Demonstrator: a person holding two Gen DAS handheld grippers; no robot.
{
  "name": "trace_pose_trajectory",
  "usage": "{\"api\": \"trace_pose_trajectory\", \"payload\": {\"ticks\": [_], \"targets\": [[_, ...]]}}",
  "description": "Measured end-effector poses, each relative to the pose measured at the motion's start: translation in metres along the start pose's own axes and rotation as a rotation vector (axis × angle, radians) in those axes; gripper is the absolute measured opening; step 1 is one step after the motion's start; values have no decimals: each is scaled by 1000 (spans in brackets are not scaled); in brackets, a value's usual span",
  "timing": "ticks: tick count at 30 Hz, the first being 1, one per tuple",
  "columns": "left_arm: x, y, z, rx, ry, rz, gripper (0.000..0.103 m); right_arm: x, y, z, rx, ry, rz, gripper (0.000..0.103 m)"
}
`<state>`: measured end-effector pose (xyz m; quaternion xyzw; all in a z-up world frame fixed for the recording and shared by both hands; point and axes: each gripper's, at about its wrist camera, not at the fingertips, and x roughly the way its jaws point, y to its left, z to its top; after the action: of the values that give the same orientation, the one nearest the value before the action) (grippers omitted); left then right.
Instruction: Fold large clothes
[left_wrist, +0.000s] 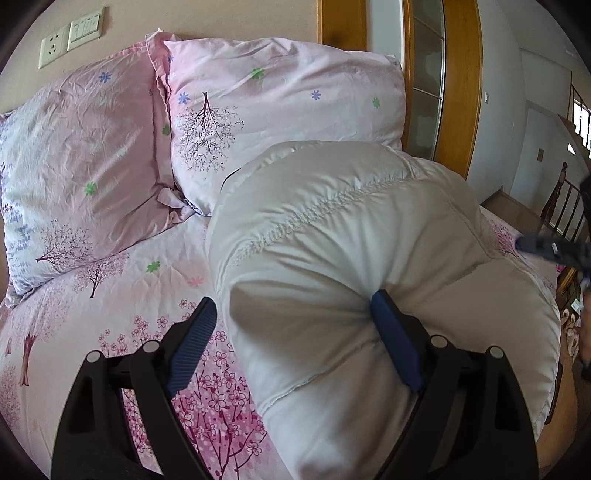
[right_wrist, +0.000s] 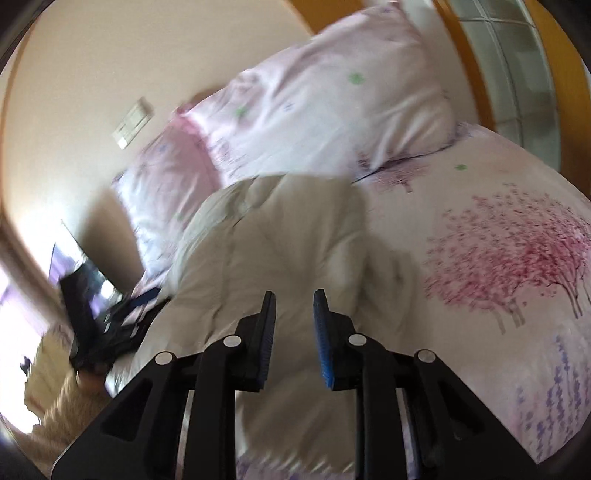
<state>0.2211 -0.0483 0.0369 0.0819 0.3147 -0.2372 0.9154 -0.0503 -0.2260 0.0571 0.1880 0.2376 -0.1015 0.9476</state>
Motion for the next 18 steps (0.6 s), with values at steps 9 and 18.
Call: {"api": "trace_pose_trajectory", "payload": {"ticks": [9,18], "targets": [[0,-3,-3,-3,-11,-4,87,36,-16,-26,36,76,2,19],[3,-2,-6,-25,-24,-21,86,40,-22,-31,60,87,36,19]]}}
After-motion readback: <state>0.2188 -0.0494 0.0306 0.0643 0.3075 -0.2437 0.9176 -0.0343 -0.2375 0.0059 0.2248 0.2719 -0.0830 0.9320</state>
